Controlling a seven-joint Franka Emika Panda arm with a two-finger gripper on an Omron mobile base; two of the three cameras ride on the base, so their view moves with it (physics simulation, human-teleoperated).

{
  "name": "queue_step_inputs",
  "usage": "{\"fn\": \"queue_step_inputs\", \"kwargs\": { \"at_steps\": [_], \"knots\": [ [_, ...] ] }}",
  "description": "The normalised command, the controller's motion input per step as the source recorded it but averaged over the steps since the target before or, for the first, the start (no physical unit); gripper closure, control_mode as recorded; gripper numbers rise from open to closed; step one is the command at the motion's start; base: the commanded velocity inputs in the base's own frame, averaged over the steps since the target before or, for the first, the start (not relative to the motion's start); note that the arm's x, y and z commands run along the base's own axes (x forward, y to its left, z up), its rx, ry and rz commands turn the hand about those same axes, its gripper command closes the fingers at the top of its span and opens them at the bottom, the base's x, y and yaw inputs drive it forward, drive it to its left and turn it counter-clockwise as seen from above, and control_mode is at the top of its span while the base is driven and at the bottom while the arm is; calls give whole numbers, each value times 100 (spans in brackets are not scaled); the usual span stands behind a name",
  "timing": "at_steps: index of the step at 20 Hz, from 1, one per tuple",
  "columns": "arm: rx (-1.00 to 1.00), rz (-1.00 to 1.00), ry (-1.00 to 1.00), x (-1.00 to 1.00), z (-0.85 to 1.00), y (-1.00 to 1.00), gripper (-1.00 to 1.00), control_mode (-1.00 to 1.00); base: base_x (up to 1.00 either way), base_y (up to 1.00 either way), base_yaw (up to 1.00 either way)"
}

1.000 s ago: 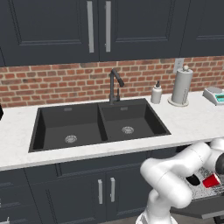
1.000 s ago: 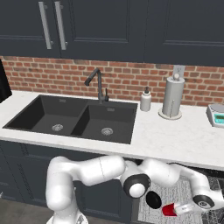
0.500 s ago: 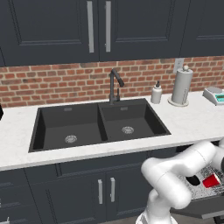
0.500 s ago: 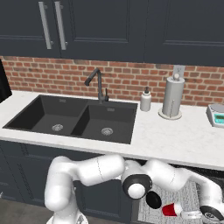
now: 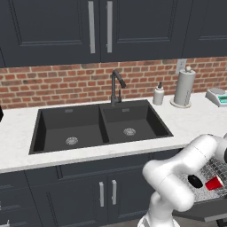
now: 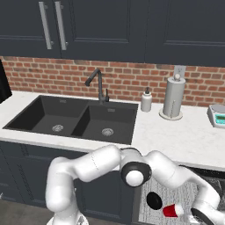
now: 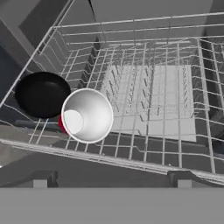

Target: Pick up the cup and bowl from the counter, place them in the dishwasher, and close the dishwasher door.

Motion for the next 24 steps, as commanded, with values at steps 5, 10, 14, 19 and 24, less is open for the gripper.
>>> {"fn": "queue_step_inputs", "kwargs": {
  "at_steps": [5,10,14,19,24],
  "knots": [
    [-19,-21,1,13,-76,0,-100,-100,0,0,0],
    [-2,-5,14,10,-19,0,-100,-100,0,0,0],
    [4,1,7,0,0,-7,-100,-100,0,0,0],
    [7,7,7,0,-6,0,-100,-100,0,0,0],
    [0,1,0,0,-31,0,-100,-100,0,0,0]
  ]
}}
